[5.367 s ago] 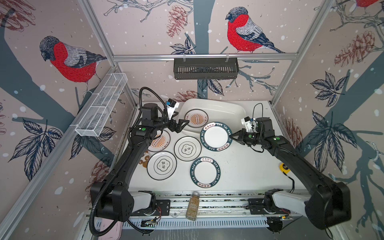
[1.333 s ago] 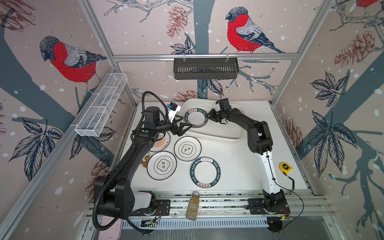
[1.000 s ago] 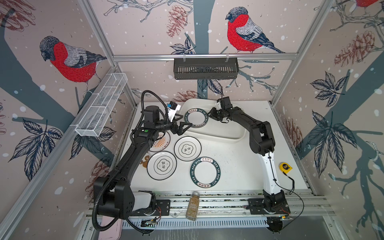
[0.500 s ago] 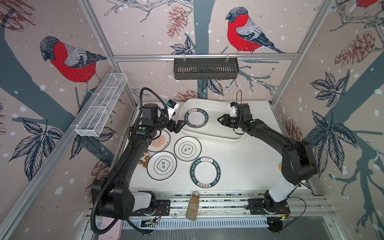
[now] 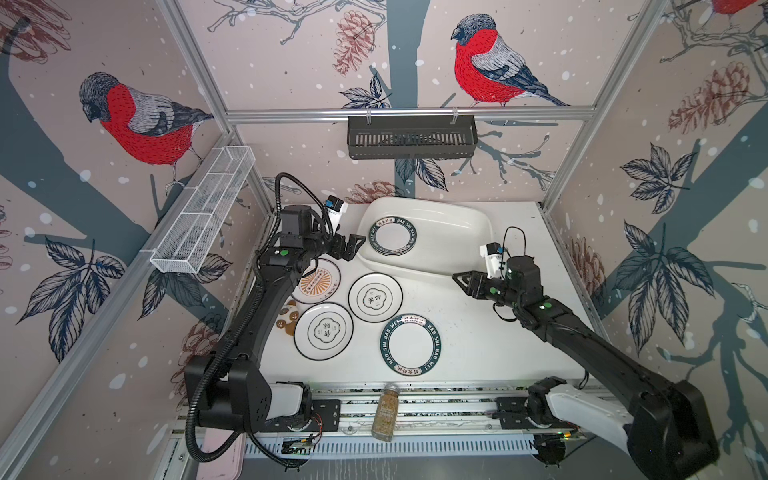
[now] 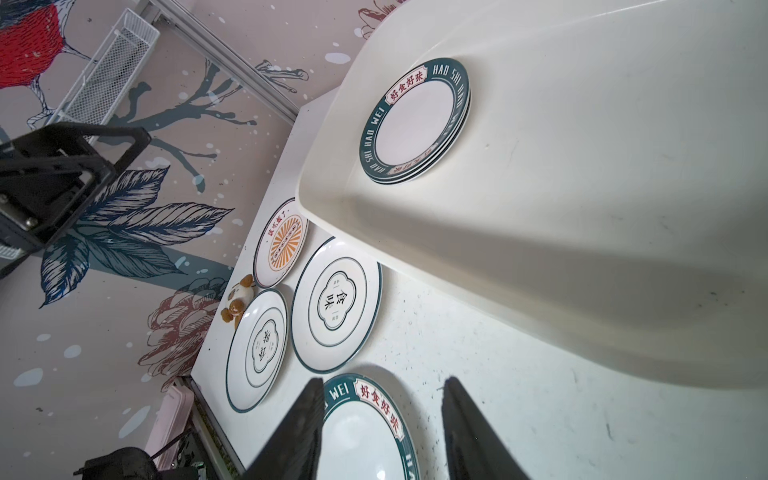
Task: Place the plates into the plastic bin on the countertop
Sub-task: 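Withdraw the right gripper from the bin toward the next green-rimmed plate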
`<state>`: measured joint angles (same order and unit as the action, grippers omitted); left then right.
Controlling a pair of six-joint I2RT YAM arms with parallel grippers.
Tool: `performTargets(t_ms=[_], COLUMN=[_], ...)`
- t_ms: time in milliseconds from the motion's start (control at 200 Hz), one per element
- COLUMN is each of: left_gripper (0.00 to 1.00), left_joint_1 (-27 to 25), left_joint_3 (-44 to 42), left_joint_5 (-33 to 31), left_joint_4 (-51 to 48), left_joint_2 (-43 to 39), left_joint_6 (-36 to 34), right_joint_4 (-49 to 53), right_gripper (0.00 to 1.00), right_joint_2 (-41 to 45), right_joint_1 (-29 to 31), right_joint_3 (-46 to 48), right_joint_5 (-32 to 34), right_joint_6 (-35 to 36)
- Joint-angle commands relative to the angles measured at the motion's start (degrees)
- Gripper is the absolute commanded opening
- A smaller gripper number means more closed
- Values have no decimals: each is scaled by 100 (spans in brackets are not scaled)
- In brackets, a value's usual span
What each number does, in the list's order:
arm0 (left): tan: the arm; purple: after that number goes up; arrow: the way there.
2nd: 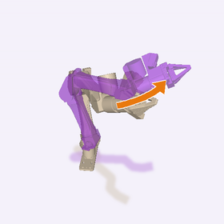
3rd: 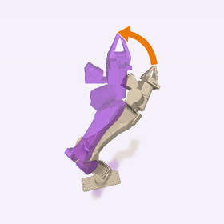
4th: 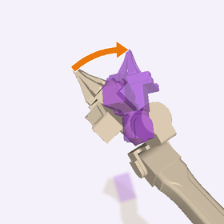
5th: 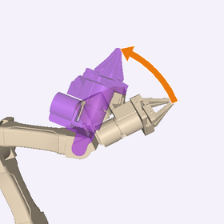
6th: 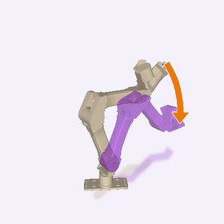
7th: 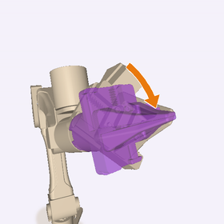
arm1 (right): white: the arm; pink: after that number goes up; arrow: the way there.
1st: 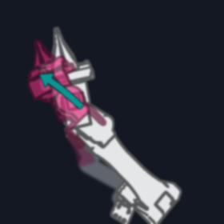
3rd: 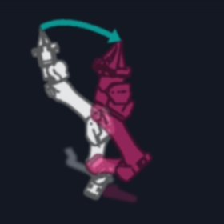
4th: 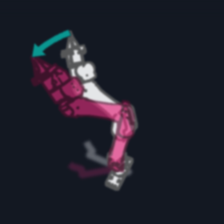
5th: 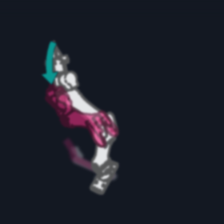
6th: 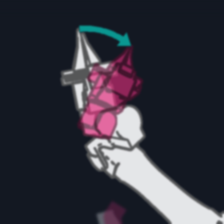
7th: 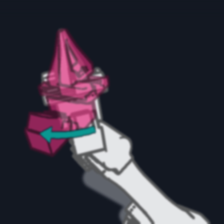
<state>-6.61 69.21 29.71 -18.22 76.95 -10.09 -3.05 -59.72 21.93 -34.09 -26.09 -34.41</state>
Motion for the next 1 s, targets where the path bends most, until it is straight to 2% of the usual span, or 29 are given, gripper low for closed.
performTargets(t_ms=[0,175,405,530,695,856,996], left_gripper=[96,96,93,92,92,92,92], left_joint_1=[2,13,20,19,-103,-537,-691], left_joint_3=[7,-268,-339,-214,93,526,482], left_joint_5=[-165,-344,-603,-235,470,588,818], left_joint_4=[7,351,367,190,-187,-841,-877], left_joint_2=[22,207,325,367,439,541,497], left_joint_6=[314,750,572,350,-81,-711,-780], right_joint_4=[-316,-565,-152,-353,-457,-676,-473], right_gripper=[49,49,50,50,51,51,51], right_joint_2=[183,233,447,521,745,874,1043], right_joint_1=[6,21,66,165,376,552,674], right_joint_3=[264,630,985,1400,1767,2154,2264], right_joint_5=[-274,-661,-846,-931,-726,-668,-417], right_joint_6=[-175,-364,-327,-547,-759,-1112,-1250])
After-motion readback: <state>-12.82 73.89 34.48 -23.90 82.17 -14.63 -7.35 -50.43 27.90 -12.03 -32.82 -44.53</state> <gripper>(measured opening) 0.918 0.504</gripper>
